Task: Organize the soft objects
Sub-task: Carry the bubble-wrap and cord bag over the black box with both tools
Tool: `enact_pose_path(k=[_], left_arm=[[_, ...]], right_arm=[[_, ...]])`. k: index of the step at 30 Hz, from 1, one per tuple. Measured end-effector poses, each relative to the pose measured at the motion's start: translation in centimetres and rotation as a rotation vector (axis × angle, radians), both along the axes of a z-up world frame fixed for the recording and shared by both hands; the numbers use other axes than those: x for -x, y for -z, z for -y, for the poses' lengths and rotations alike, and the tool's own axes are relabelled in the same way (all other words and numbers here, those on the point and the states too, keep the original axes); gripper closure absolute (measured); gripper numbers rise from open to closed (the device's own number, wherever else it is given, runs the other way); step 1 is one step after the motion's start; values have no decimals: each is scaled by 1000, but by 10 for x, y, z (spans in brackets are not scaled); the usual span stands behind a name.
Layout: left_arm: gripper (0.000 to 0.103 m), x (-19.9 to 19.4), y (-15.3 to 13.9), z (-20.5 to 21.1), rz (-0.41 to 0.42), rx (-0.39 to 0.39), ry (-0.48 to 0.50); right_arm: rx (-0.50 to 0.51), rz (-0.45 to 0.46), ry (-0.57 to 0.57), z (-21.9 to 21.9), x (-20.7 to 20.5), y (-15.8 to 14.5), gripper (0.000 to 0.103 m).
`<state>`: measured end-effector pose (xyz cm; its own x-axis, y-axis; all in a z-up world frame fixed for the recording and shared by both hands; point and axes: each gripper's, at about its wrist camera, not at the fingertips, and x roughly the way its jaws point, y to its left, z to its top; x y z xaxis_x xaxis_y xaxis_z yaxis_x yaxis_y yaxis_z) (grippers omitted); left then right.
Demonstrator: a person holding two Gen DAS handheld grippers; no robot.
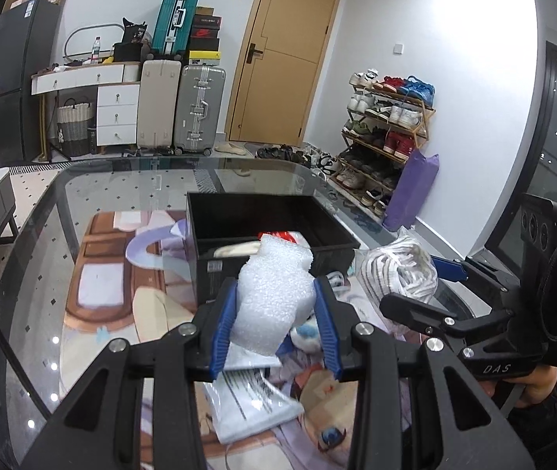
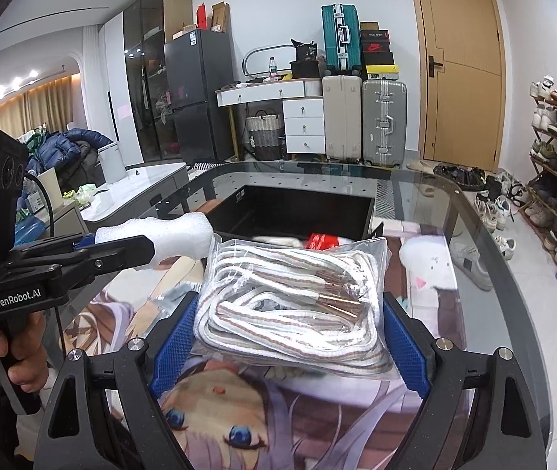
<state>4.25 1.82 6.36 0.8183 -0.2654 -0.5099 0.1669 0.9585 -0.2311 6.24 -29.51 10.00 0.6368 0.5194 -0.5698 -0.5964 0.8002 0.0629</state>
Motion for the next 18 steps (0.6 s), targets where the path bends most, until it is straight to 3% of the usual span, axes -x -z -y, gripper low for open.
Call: enact_pose_path(k=[18], left_arm=[[65, -60, -15, -3, 19, -7, -21]], right_arm=[[12, 8, 1, -16, -61, -20, 14]])
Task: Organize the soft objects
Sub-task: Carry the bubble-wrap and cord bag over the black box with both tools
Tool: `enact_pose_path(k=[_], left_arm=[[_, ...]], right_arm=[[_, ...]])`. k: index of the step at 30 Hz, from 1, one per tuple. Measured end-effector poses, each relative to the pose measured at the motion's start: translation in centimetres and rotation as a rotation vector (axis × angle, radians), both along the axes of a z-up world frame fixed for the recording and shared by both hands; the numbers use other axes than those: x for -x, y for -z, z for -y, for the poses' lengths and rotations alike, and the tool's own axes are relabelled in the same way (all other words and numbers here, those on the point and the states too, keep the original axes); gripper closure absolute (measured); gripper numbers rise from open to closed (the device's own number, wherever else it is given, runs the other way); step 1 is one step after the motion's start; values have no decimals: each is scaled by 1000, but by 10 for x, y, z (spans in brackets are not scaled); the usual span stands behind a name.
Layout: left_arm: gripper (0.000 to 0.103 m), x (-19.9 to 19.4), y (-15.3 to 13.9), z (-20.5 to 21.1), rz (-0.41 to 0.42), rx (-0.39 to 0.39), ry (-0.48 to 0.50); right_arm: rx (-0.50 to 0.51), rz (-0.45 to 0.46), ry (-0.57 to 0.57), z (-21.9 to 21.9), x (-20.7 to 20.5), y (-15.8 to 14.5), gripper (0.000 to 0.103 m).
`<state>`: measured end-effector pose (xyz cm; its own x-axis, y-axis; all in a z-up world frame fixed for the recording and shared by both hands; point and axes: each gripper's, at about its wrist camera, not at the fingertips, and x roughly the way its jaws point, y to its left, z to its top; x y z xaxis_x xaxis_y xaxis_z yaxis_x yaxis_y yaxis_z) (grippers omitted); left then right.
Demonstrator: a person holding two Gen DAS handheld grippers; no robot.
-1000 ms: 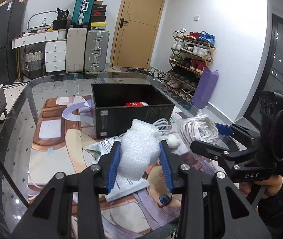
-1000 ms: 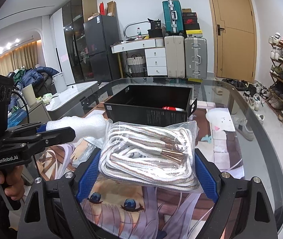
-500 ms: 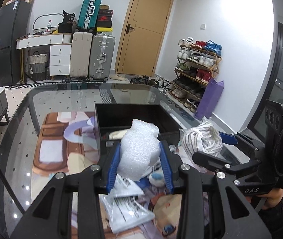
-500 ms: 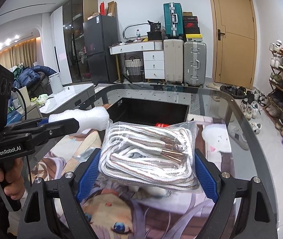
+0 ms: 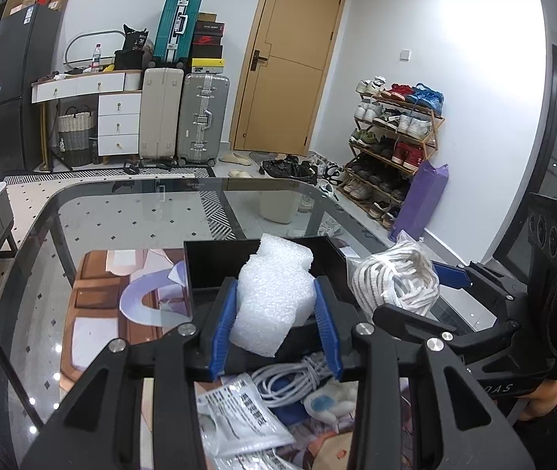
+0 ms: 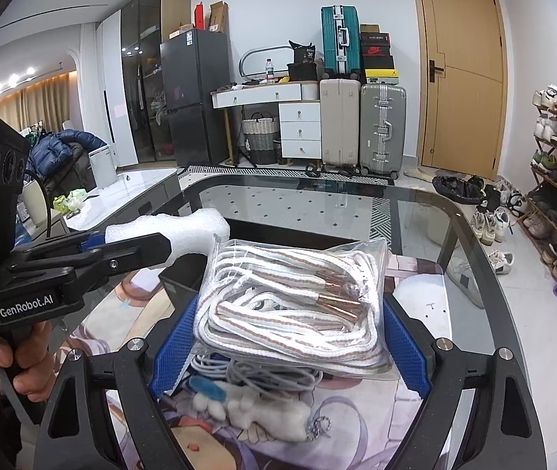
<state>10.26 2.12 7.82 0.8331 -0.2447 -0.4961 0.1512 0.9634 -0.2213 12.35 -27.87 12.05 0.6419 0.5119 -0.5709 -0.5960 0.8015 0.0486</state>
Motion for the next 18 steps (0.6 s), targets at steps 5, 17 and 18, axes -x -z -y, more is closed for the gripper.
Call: enact_pose_path(k=[5, 17, 18], left_arm=[[65, -14, 2, -5, -10, 3, -18], [65, -37, 16, -12, -56, 24, -49], [65, -38, 17, -13, -58, 27, -51]], right_arm=[[7, 1, -2, -6, -14, -1, 14], [73, -10, -27, -33, -45, 16, 14], [79, -11, -28, -35, -47, 18, 14]])
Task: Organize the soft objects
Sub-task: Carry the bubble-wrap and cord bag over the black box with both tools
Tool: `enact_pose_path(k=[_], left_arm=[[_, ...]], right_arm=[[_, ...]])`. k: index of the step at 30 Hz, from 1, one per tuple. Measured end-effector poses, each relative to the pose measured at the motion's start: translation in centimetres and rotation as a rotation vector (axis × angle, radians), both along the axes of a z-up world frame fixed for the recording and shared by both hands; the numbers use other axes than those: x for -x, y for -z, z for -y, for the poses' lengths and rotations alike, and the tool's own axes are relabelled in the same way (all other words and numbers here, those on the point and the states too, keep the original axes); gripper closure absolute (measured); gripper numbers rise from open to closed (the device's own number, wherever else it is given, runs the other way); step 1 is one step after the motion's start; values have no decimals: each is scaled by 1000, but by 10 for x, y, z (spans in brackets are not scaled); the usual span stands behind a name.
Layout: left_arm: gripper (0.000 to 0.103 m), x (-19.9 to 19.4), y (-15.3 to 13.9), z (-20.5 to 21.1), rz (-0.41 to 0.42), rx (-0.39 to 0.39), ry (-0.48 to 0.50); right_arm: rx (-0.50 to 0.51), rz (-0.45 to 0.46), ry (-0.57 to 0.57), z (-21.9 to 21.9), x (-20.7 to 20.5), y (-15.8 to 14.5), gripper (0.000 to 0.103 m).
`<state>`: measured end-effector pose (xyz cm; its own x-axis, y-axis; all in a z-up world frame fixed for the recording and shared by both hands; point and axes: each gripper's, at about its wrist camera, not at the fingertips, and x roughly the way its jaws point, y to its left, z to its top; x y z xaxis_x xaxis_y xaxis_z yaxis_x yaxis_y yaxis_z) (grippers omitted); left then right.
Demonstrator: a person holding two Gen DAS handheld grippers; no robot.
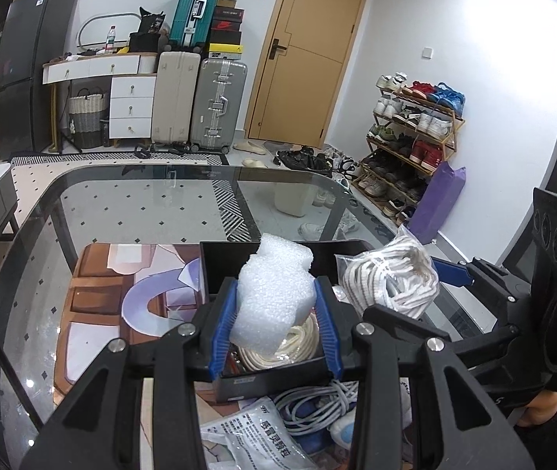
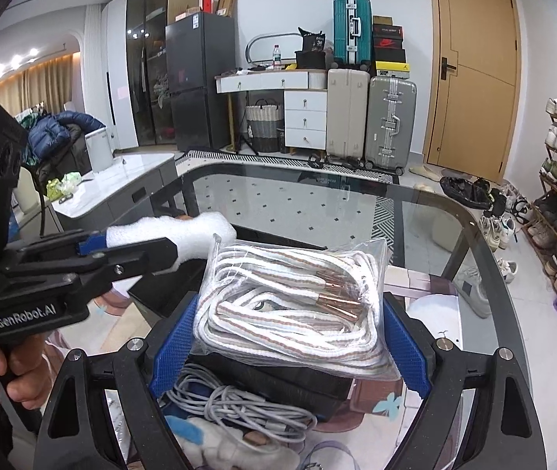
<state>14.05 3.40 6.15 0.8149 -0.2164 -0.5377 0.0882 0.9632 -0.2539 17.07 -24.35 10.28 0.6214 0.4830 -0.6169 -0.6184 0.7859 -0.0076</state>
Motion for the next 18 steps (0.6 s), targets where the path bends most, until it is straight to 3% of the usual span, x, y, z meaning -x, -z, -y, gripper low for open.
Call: enact_pose_path(k=[10, 15, 18], left_arm=[[65, -3, 5, -3, -2, 7, -9], [65, -7, 6, -5, -5, 9, -11], [65, -7, 6, -5, -4, 10, -8]], right_arm=[[46, 2, -20, -18, -13, 16, 13], [38, 0, -19, -17, -21, 19, 2], [47, 23, -24, -17, -19, 18, 1]])
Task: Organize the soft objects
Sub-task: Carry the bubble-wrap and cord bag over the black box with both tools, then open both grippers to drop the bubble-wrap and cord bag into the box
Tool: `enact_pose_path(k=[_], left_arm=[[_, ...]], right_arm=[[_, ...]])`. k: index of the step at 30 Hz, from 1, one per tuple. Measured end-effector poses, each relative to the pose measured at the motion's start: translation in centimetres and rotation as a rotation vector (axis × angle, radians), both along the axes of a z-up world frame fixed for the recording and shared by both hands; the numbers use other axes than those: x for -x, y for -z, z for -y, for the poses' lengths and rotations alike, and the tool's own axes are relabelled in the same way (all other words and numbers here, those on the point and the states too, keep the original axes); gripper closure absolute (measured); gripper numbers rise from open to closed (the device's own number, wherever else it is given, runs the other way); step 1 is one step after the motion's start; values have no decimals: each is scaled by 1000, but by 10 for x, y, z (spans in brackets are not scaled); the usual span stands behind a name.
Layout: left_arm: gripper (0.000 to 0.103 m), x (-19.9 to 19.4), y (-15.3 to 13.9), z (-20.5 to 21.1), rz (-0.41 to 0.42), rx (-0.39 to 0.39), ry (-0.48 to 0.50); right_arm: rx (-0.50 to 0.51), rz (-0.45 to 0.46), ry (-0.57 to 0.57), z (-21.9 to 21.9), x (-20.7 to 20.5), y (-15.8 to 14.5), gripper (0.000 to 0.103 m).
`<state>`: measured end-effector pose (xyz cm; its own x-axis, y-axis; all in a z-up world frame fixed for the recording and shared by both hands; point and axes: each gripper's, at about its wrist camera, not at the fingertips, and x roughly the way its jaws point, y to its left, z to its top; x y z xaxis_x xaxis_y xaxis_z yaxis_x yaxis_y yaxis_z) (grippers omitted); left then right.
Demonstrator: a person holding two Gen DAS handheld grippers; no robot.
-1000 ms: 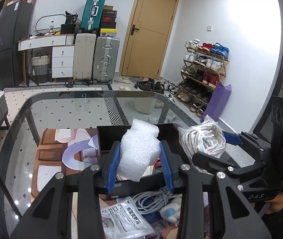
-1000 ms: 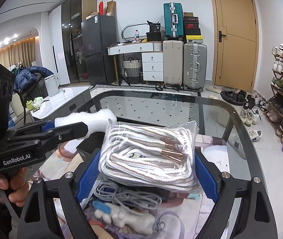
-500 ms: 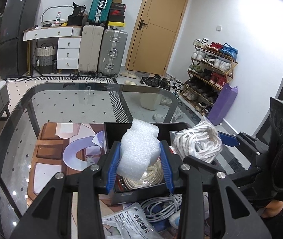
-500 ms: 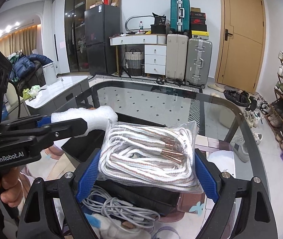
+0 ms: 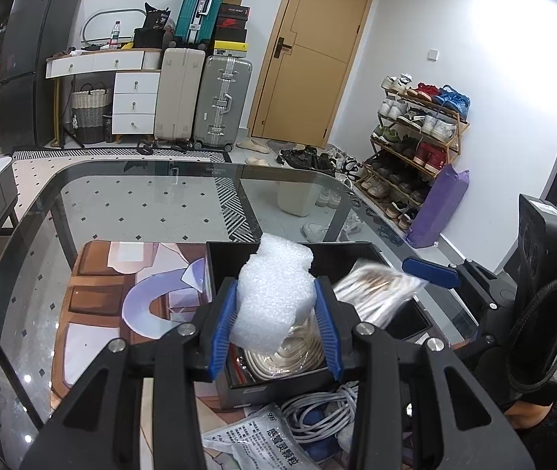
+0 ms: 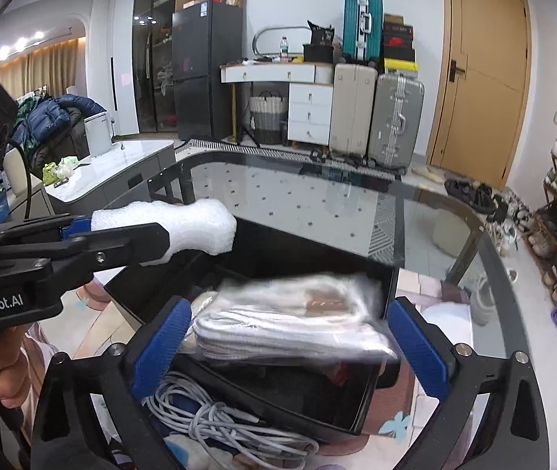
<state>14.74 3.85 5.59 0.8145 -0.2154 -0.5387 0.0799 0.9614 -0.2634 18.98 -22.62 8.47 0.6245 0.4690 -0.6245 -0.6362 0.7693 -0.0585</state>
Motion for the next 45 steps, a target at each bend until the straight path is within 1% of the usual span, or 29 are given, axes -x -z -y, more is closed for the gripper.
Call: enact_pose_path(k=[4, 7, 11, 13, 18, 22, 24, 27, 29, 30, 31, 32, 36, 38, 40, 45], left_arm=[[65, -1, 1, 1, 4, -3, 8], [65, -2, 2, 2, 1, -4, 9], [65, -2, 3, 0, 1, -2, 4], [65, -3, 4, -2, 1, -1, 7], [65, -8, 8, 5, -9, -14, 20], [64, -6, 2, 14, 21, -32, 40], [63, -9, 2, 15, 6, -45, 33], [45, -12, 8, 13, -22, -62, 11], [38, -7, 8, 13, -10, -58, 26], [19, -5, 8, 13, -14, -63, 30], [3, -1, 7, 12, -15, -69, 25], [0, 4, 6, 11, -7, -72, 14], [0, 23, 1, 6, -5, -64, -7], [0, 34, -1, 6, -2, -84, -24], [0, 45, 0, 5, -9, -97, -44], [0, 67, 7, 2, -28, -95, -78]], right_arm=[[13, 1, 0, 0, 3, 1, 1], [-3, -1, 1, 6, 9, -1, 1], [-38, 22, 38, 21, 18, -7, 1], [-45, 44, 89, 30, 19, -8, 1], [-59, 5, 121, 40, 14, -4, 1], [-59, 12, 119, 44, 18, -5, 1], [-60, 12, 122, 45, 16, -5, 1], [-54, 16, 137, 50, 21, -5, 1], [-53, 16, 146, 56, 26, -4, 1], [-53, 16, 150, 58, 30, -4, 1], [-55, 11, 154, 61, 33, -3, 1], [-57, 4, 157, 64, 36, -2, 1], [-90, -40, 168, 74, 45, 2, 1], [-112, -72, 168, 79, 50, 5, 1], [-125, -87, 166, 82, 56, 7, 1], [-137, -141, 127, 80, 75, 16, 1]])
